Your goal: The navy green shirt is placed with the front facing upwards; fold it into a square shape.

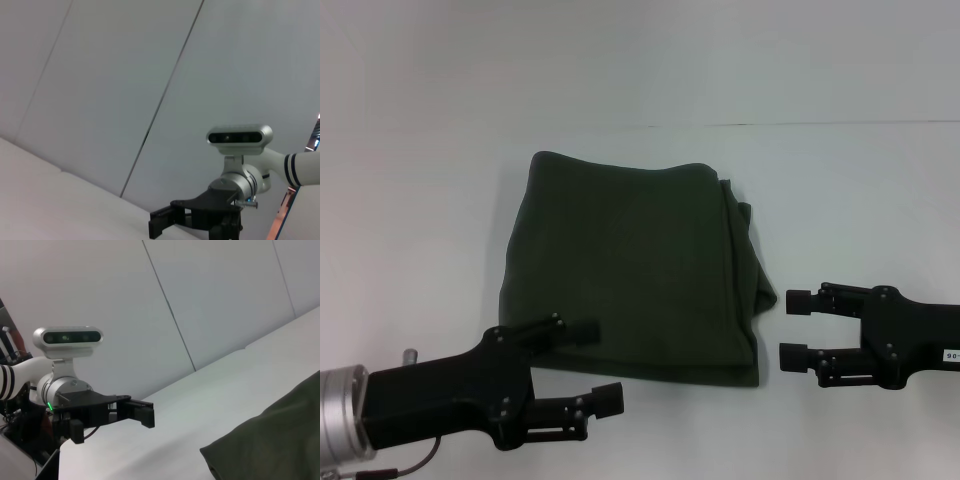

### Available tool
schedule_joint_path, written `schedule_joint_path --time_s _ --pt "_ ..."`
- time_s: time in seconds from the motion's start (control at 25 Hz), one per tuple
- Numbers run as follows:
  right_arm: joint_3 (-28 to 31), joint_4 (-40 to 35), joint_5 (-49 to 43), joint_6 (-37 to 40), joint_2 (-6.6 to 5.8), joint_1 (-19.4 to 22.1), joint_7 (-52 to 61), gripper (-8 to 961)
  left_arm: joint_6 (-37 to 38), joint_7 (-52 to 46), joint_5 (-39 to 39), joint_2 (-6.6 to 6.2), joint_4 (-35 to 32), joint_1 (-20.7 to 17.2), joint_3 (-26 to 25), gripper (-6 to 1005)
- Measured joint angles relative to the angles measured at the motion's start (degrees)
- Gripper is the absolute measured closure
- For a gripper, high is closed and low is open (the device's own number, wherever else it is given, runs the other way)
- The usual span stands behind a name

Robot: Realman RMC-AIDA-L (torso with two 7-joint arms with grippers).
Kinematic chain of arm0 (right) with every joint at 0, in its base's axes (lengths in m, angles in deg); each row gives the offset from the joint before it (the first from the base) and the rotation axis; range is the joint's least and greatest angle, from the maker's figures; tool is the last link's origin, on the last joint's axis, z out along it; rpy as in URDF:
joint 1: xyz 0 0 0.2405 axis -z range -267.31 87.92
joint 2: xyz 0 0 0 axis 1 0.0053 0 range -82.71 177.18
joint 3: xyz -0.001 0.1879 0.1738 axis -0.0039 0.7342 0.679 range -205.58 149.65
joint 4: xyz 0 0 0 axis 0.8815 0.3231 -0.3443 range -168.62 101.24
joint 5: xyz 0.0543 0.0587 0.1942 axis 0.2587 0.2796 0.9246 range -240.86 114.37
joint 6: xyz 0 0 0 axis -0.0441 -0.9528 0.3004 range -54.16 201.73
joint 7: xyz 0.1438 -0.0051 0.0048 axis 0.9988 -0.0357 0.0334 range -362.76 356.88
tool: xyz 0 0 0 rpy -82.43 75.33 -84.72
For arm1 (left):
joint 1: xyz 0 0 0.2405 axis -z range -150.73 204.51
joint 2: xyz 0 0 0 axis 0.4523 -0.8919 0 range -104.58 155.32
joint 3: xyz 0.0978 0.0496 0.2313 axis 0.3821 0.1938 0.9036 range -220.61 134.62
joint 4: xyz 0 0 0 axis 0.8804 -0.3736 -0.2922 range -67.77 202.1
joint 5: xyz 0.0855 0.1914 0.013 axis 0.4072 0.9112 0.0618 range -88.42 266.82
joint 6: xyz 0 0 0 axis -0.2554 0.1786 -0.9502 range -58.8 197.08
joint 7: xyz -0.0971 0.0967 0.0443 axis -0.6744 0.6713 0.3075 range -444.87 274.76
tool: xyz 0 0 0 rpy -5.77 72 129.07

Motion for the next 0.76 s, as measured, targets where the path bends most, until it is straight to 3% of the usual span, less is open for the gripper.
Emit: schedule_joint_path --time_s 0.76 --pt "-4.15 0.03 -0.17 -2.95 0.18 -0.67 3.55 52 -0.27 0.0 1.04 -0.14 0.14 0.5 -0.01 78"
